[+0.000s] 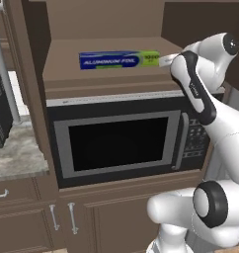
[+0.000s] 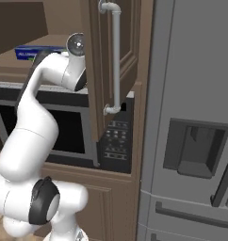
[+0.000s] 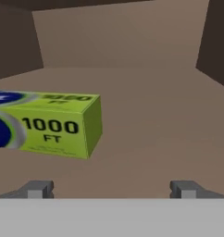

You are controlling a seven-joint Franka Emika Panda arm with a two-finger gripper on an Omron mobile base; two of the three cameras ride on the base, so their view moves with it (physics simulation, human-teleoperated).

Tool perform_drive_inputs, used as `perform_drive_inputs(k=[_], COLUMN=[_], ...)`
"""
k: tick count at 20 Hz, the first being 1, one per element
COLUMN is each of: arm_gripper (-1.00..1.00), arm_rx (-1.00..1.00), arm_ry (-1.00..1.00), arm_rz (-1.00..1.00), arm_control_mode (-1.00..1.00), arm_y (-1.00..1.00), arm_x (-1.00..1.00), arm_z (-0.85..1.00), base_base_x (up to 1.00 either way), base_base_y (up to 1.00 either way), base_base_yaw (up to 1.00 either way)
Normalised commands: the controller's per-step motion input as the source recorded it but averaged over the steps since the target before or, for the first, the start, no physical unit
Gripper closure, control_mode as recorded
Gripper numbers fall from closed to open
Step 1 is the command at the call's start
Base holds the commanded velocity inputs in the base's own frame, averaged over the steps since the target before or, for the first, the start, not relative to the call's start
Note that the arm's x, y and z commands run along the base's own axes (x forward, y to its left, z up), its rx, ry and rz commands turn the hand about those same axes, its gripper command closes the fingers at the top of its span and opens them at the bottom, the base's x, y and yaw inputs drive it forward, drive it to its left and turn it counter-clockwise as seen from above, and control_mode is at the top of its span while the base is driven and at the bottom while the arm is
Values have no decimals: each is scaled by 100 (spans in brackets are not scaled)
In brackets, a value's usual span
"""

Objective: Retrieve the tupperware and aluminum foil from the cabinet and place them on the dining counter near the plate with kebab skewer and sweet potato to prepare for storing leftovers.

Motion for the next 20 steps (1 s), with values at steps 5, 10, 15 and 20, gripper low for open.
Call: perform_drive_inputs(k=[5,10,15,20], arm_gripper=[-100,-100,-100,-100], arm_rx=[-5,-5,-2,0], arm_ry=[0,0,0,0], arm_rz=[11,8,2,0], arm_control_mode=[-100,-100,-100,-100], arm_y=[27,14,0,0], arm_x=[24,24,29,21], arm_z=[0,0,0,0], base_base_x=[0,0,0,0], base_base_y=[0,0,0,0], base_base_yaw=[0,0,0,0])
